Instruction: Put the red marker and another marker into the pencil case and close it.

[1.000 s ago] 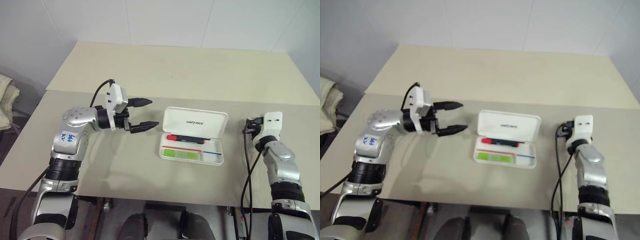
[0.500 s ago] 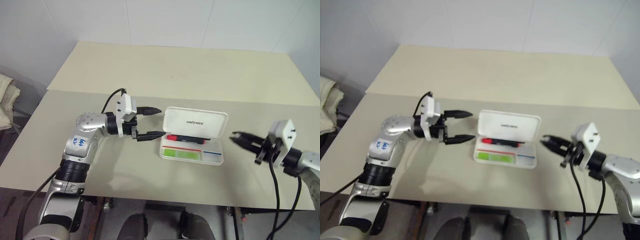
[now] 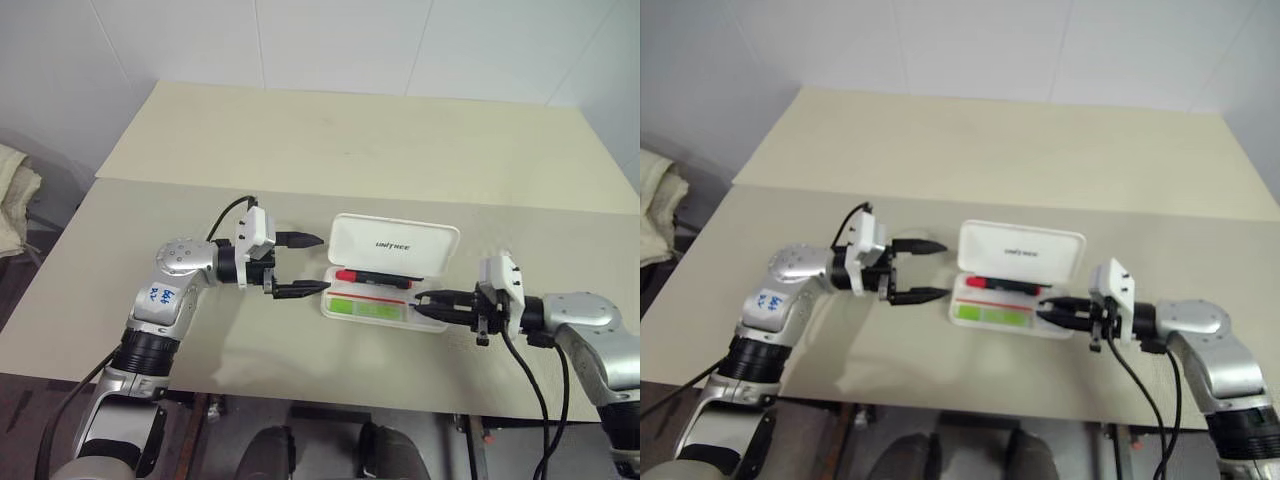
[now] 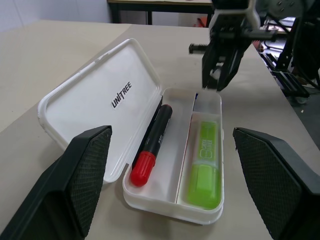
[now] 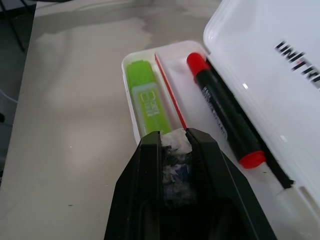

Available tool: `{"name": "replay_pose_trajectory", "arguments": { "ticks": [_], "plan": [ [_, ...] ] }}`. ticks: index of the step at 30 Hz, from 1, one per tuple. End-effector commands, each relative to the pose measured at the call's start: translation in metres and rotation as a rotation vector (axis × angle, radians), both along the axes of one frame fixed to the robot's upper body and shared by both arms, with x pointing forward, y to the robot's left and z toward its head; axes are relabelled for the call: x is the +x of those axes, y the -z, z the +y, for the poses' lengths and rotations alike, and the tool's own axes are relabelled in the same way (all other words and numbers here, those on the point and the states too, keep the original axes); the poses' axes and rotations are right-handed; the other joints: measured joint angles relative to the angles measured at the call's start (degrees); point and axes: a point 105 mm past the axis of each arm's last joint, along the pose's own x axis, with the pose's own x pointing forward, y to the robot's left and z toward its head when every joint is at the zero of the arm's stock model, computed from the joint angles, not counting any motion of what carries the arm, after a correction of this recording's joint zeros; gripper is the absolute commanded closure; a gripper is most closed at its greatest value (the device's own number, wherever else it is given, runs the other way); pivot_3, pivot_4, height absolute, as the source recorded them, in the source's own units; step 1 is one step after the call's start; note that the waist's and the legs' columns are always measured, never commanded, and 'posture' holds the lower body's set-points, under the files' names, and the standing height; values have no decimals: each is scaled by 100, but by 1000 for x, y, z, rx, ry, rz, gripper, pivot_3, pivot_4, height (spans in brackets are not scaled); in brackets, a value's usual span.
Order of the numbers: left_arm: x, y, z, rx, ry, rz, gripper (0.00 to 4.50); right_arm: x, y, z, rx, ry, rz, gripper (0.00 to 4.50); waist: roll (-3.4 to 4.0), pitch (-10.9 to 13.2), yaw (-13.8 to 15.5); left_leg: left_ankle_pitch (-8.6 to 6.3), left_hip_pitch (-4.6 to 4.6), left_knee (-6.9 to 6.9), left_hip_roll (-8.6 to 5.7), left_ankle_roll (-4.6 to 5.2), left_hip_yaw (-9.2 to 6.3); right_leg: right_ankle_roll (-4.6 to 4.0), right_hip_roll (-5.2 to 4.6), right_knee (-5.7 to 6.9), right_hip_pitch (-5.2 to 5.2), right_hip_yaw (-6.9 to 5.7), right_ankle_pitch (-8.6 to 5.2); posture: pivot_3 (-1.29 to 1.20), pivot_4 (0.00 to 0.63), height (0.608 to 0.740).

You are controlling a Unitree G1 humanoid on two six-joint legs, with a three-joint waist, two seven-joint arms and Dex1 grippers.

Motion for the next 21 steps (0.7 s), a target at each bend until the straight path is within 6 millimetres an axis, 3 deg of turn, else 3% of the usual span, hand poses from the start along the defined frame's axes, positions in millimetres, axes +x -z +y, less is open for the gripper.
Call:
{"name": "replay_pose_trajectory", "arguments": {
  "ticks": [1, 9, 21],
  "plan": [
    [-2, -13, 1, -7, 11, -53, 350, 2, 0, 2, -3, -32, -27, 4097, 0, 0, -6, 0, 0, 0, 0, 0, 0, 0, 0, 0, 0, 0, 0, 0, 150, 740],
    [-4, -13, 4, -2, 2, -52, 350, -2, 12, 2, 1, -43, 15, 4097, 0, 0, -8, 0, 3, 3, 2, -1, 1, 0, 1, 4, 1, 1, 0, 0, 150, 740],
    [-4, -15, 3, -1, -3, -61, 350, 5, 13, 8, 20, -67, -2, 4097, 0, 0, -11, 0, 3, 3, 1, -1, 1, 0, 0, 3, 1, 1, 0, 0, 150, 740]
  ]
}}
